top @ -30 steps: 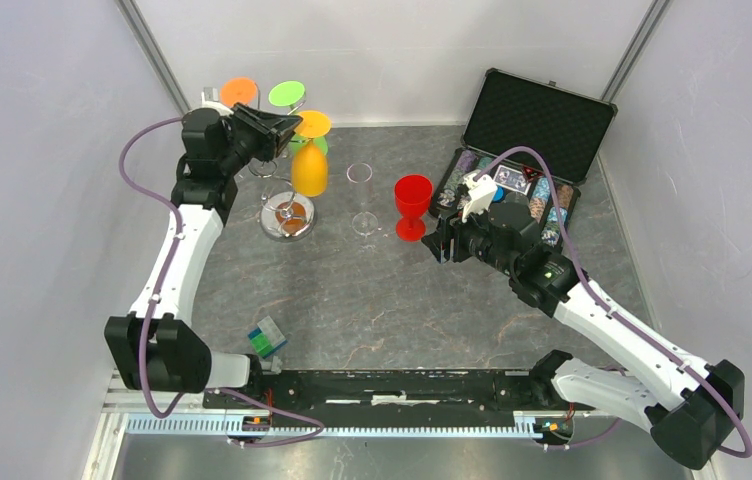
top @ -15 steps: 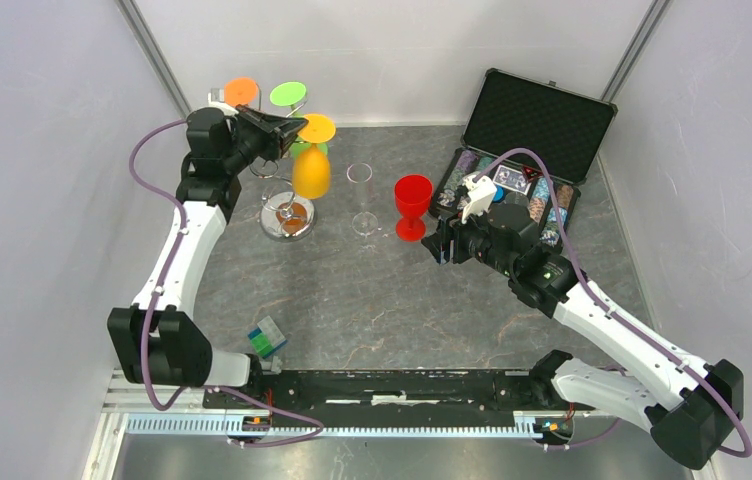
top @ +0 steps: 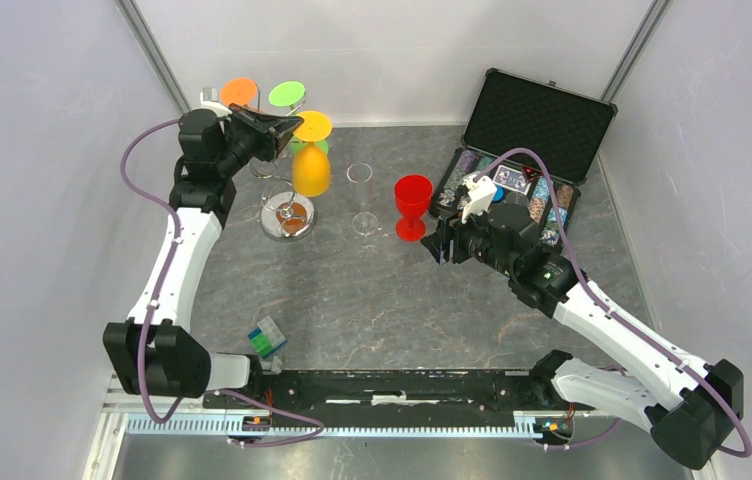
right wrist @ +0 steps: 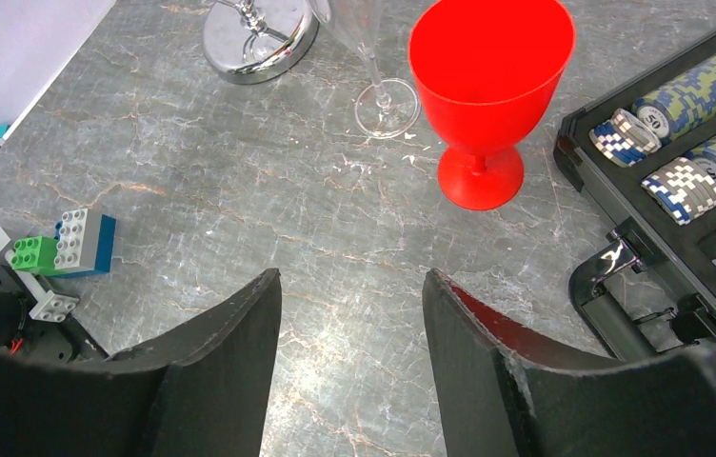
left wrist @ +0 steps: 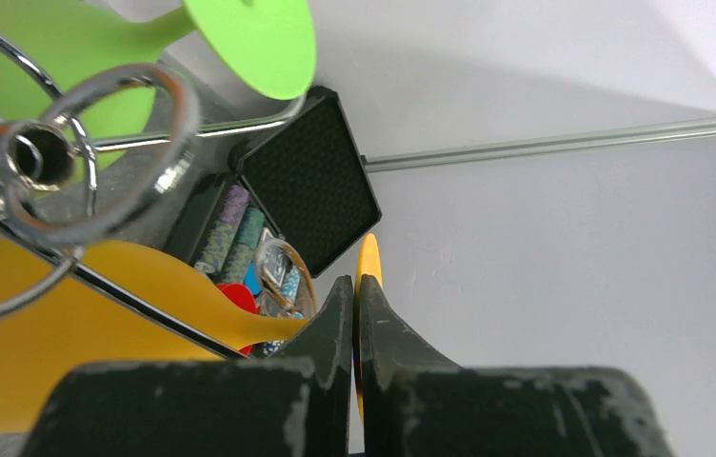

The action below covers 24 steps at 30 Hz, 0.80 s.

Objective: Take the wine glass off the wine glass rack

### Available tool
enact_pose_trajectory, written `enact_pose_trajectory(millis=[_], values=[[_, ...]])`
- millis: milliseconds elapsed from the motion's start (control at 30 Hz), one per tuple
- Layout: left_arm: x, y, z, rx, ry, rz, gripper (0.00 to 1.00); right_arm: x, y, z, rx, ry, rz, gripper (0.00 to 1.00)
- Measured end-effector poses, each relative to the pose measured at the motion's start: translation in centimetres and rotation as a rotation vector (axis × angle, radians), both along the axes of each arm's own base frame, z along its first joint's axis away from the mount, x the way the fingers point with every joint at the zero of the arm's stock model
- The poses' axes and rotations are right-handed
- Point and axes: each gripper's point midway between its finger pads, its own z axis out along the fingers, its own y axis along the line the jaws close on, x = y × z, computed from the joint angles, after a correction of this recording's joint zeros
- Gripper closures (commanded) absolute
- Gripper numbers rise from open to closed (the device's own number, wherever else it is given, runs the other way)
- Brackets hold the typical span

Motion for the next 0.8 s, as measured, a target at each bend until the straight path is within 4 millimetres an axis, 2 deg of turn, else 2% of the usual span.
enact_pose_trajectory(millis=[267,533,667,800], values=[[-1.6,1.0,2.9,-0.022,-0.065,0.019,0.98,-0.1,-0.1,-0.2,0.0,0.004,-0.002,0.39],[-1.3,3.0,2.6,-0.023,-0.055,0.055,0.98,-0.2,-0.1,-0.4,0.004,0.011,-0.004,0.36],[-1.0,4.0,2.5,-0.022,-0.054,0.083,0.98,-0.2,-0.1,-0.3,0.008,0.01,-0.005,0.3],[-0.5,4.0,2.2,-0.022,-0.05,0.083,0.98,-0.3,-0.2,0.1,0.019,0.0,-0.005,0.25]])
